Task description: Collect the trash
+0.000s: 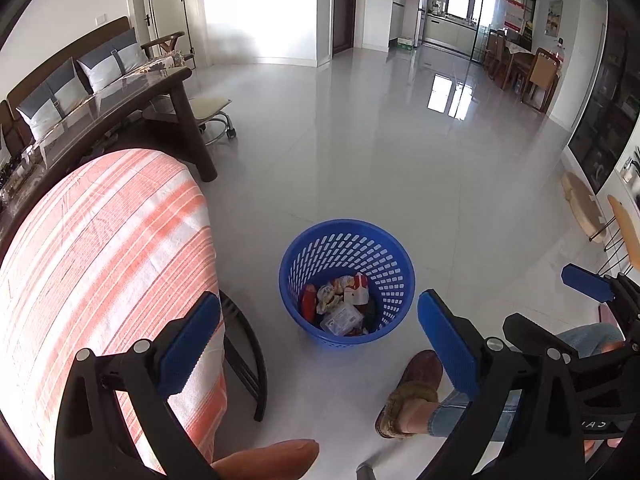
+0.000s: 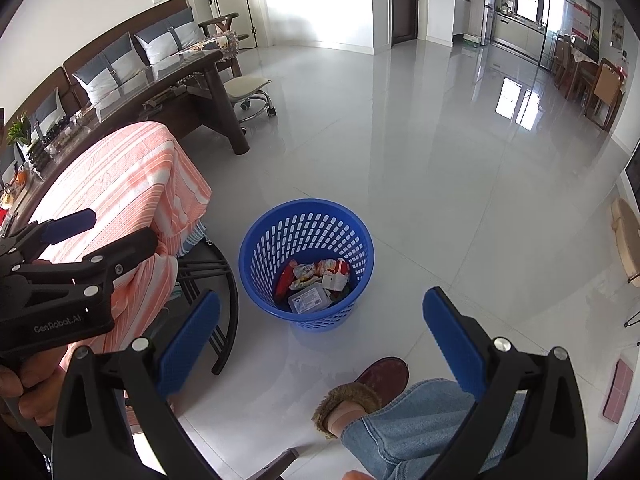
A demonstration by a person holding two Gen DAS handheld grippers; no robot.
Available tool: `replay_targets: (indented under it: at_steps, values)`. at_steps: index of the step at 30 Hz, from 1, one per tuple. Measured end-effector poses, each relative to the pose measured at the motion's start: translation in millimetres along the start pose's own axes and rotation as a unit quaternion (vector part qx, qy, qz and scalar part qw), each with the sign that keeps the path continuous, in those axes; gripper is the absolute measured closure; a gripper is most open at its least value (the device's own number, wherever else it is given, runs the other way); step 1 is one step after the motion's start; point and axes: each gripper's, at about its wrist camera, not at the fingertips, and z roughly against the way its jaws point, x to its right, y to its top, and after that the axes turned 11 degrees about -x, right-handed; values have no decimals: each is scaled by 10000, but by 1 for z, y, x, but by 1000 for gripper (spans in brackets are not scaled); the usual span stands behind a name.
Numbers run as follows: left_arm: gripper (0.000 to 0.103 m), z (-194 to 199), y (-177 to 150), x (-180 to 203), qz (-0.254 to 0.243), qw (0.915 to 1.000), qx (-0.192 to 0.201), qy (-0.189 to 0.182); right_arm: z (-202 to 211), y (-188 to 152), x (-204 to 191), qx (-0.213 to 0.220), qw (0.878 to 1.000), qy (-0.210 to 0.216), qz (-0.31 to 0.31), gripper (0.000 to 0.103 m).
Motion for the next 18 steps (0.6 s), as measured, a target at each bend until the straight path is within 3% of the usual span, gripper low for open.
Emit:
replay_targets:
  at_steps: [18]
  values:
    - [5, -2, -1, -1, 11, 10000, -9, 22, 0, -1, -7, -16, 10000, 6, 57, 5]
